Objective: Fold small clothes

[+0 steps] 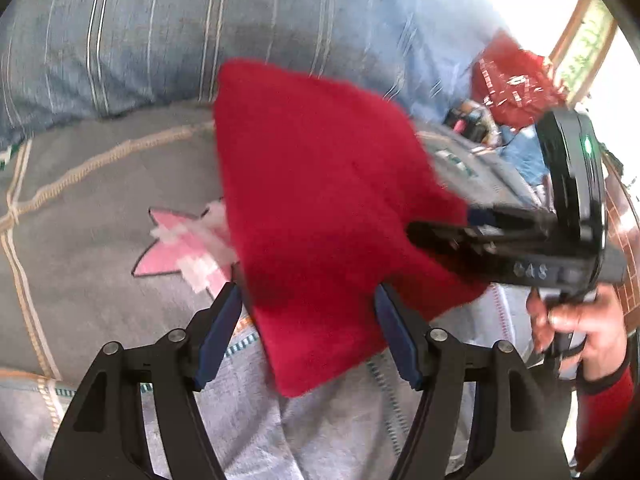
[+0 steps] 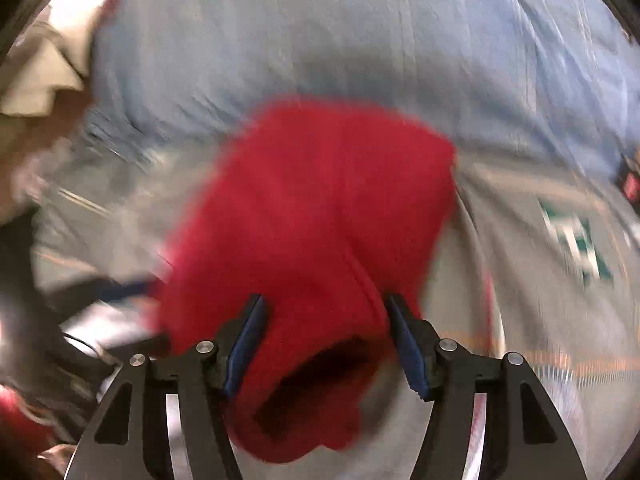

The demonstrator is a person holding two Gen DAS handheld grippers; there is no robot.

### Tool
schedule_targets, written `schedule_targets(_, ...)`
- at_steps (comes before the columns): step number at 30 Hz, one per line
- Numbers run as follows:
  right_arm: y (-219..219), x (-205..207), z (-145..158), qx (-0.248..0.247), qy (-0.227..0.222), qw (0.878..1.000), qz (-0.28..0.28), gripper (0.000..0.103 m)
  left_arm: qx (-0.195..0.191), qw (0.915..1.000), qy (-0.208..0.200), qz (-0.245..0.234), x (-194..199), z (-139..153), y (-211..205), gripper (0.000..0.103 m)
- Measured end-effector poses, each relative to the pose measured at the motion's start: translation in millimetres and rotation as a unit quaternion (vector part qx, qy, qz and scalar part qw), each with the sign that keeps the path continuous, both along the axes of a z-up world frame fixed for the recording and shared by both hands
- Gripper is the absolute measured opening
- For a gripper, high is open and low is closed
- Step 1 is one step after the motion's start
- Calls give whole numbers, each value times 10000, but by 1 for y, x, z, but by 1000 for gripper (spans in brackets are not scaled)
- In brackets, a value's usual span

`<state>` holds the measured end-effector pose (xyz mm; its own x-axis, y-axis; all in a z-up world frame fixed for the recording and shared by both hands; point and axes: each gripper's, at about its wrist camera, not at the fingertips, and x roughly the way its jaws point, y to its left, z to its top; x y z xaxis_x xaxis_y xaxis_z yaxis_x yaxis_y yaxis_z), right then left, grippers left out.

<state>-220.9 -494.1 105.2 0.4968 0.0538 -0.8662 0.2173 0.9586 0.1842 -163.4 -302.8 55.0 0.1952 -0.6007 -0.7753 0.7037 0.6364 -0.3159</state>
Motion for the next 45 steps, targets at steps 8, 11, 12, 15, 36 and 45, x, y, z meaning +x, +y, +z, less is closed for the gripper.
schedule_targets(8,-64,-24,18,1350,-1288,9775,-985,100,-859,9954,182,388,37,22,14,87)
schedule_targets(11,-68,-2,2,1602,-1096,9769,-894,100,-810,9940,608,403,63,3,-1,87)
schedule_targets(12,-68,5,-3,1613,-1002,9783,-833,99,-801,9932,747,401,67,-4,-5,87)
schedule_targets(15,-63,14,-10,1573,-1103,9791,-673,100,-969,9866,1280,274,78,-22,-18,87)
schedule_targets(36,81,2,62,1552,-1538,9748,443,53,-965,9910,769,519,24,49,113,67)
schedule_targets(45,134,-1,37,142,-743,9951,632,66,-181,9934,196,1116,12,-4,127,73)
